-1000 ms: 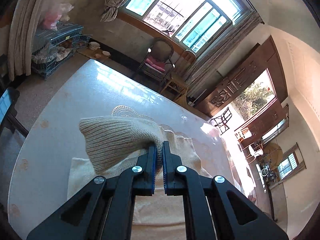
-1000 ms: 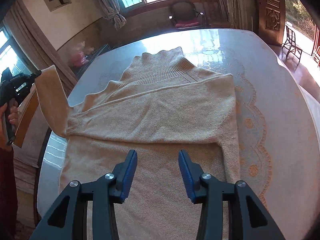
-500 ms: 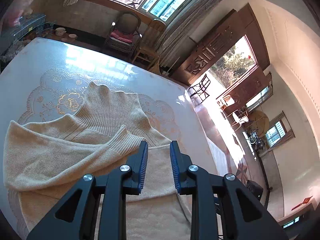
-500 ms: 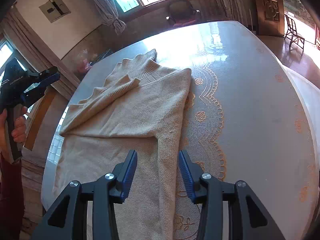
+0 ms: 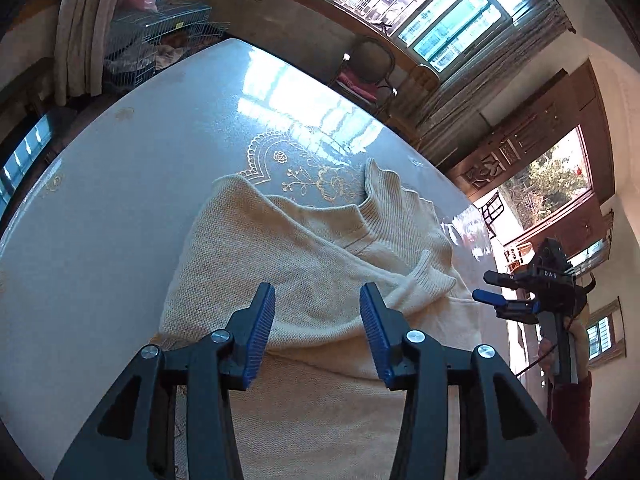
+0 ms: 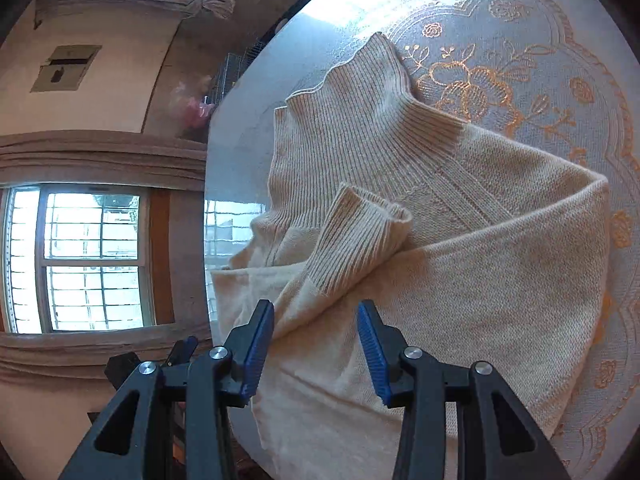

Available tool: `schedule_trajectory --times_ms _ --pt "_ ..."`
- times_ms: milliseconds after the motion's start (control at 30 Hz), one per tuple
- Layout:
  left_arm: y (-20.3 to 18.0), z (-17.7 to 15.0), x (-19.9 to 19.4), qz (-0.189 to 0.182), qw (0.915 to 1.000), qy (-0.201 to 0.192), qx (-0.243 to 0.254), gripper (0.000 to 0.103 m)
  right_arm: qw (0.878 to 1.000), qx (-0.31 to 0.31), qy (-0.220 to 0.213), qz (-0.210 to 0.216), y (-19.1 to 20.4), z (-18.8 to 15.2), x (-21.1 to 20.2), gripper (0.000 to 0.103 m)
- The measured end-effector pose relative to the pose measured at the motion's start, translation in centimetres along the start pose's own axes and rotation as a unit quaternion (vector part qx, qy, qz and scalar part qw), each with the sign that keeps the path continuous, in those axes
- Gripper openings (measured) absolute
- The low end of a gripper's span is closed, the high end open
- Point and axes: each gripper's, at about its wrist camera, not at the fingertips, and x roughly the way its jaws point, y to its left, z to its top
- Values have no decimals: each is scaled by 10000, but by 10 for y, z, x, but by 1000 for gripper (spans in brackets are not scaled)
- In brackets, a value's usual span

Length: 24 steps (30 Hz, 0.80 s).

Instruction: Fold clothes

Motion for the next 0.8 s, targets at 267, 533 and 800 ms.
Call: schedule_trajectory --times_ms 267,533,800 --pt "11 7 6 -408 9987 98 301 47 9847 447 513 -1604 26 57 78 44" --pt "14 15 14 -829 9957 153 382 47 9597 268 650 -2722 42 65 117 44" --pt "20 10 18 -828 9961 204 241 47 9552 -537 -160 -2906 49 31 113 22"
